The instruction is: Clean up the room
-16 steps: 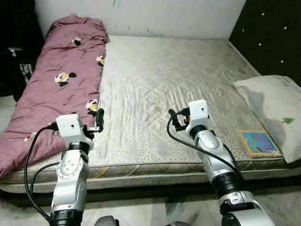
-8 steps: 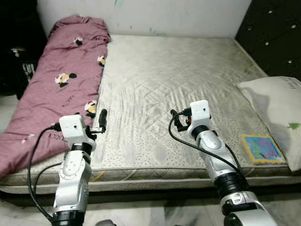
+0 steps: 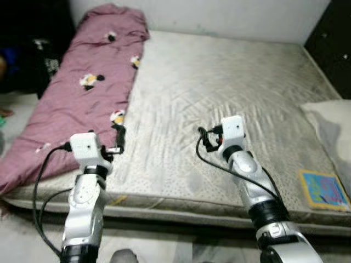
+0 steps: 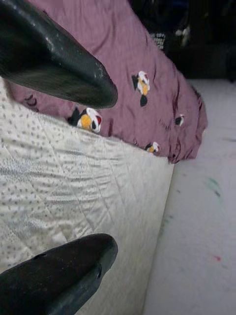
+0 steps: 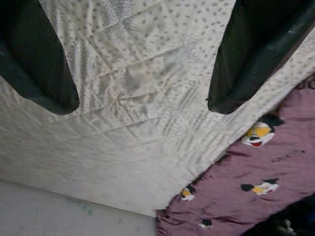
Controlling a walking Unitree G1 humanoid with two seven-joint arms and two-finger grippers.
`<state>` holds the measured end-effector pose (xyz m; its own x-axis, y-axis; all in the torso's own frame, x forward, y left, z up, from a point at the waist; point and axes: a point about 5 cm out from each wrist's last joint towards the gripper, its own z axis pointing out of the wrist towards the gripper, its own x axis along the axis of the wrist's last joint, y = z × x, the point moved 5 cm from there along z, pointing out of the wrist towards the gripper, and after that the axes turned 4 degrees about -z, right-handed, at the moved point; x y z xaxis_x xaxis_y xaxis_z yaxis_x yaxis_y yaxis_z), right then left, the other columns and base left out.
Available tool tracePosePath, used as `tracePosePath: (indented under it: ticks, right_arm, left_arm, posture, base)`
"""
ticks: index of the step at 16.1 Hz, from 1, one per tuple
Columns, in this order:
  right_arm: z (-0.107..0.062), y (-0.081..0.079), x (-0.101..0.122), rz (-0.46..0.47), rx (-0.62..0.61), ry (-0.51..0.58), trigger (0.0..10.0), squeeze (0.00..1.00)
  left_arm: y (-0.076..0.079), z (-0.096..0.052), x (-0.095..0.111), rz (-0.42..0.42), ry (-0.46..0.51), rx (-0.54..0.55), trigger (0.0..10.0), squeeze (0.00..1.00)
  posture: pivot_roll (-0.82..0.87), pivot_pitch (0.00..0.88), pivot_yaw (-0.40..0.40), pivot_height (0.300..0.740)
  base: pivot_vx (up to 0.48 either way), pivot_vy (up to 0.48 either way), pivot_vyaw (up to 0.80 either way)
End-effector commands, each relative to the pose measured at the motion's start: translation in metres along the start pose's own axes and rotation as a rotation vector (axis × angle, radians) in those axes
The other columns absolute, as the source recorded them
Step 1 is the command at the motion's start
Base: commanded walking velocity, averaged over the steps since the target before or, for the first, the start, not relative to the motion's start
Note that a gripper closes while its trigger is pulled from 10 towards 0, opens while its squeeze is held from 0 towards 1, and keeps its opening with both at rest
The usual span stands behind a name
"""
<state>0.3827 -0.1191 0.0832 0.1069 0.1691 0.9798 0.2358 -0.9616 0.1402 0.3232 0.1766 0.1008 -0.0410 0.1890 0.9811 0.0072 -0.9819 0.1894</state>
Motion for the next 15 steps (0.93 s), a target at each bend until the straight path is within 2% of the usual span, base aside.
tracePosePath:
  ticks: [1, 4, 7, 10, 15]
  right_arm:
    - [0.0008, 0.0051, 0.002, -0.003, -0.009, -0.002, 10.0, 0.0]
    - [0.0008, 0.005, 0.0017, -0.004, -0.009, -0.004, 10.0, 0.0]
    - [0.0006, 0.0052, 0.0011, -0.006, -0.01, -0.006, 10.0, 0.0]
    - [0.0004, 0.0055, 0.0008, -0.007, -0.01, -0.006, 10.0, 0.0]
    - [0.0005, 0.0054, -0.0002, -0.005, -0.008, -0.012, 10.0, 0.0]
  left_arm:
    - [0.0049, 0.001, 0.0051, 0.004, 0.018, -0.017, 10.0, 0.0]
    - [0.0051, 0.001, 0.0051, 0.005, 0.019, -0.019, 10.0, 0.0]
    - [0.0052, 0.0009, 0.0042, 0.004, 0.016, -0.021, 10.0, 0.0]
    - [0.0055, 0.0007, 0.0035, 0.004, 0.013, -0.021, 10.0, 0.0]
    - [0.0, 0.0022, -0.0033, 0.016, -0.028, 0.019, 10.0, 0.0]
  posture:
    - [-0.01, 0.0, -0.05, 0.74]
    - [-0.01, 0.0, -0.05, 0.74]
    - [-0.01, 0.0, -0.049, 0.74]
    - [-0.01, 0.0, -0.051, 0.74]
    - [-0.01, 0.0, -0.051, 0.74]
  base:
    - [0.307, 0.0, 0.0]
    - [0.351, 0.0, 0.0]
    - [0.366, 0.0, -0.5]
    - [0.358, 0.0, 0.0]
    - [0.049, 0.0, 0.0]
